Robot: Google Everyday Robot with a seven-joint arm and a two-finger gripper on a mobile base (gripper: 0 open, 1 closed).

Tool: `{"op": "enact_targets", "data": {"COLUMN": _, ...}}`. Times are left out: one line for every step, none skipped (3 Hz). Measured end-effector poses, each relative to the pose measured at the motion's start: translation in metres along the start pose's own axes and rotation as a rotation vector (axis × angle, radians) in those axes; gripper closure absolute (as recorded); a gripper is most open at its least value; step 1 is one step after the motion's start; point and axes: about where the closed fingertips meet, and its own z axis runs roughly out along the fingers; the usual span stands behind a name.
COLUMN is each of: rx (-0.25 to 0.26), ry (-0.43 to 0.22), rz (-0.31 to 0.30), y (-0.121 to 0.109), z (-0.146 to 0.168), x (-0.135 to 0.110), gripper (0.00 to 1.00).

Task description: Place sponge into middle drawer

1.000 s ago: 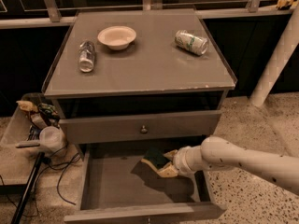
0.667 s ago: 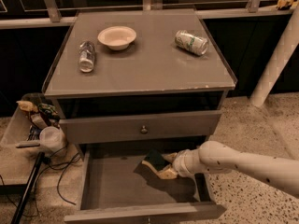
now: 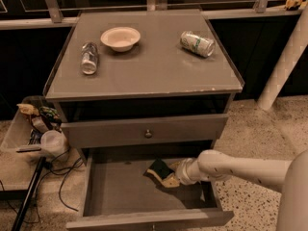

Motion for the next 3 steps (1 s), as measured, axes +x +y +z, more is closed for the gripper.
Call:
{"op": "enact_targets", "data": {"rx": 0.0, "ry": 0.0, "rz": 0.0, "y": -0.0001, "z": 0.0002, "x": 0.0001, "gripper": 1.0}}
{"op": "enact_targets", "data": {"rx": 0.0, "ry": 0.0, "rz": 0.0, "y": 0.0, "z": 0.0002, "x": 0.0001, "gripper": 0.82}}
{"op": "enact_targets", "data": {"rx": 0.0, "ry": 0.0, "rz": 0.0, "y": 0.0, "z": 0.0002, "x": 0.0001, "gripper": 0.59}}
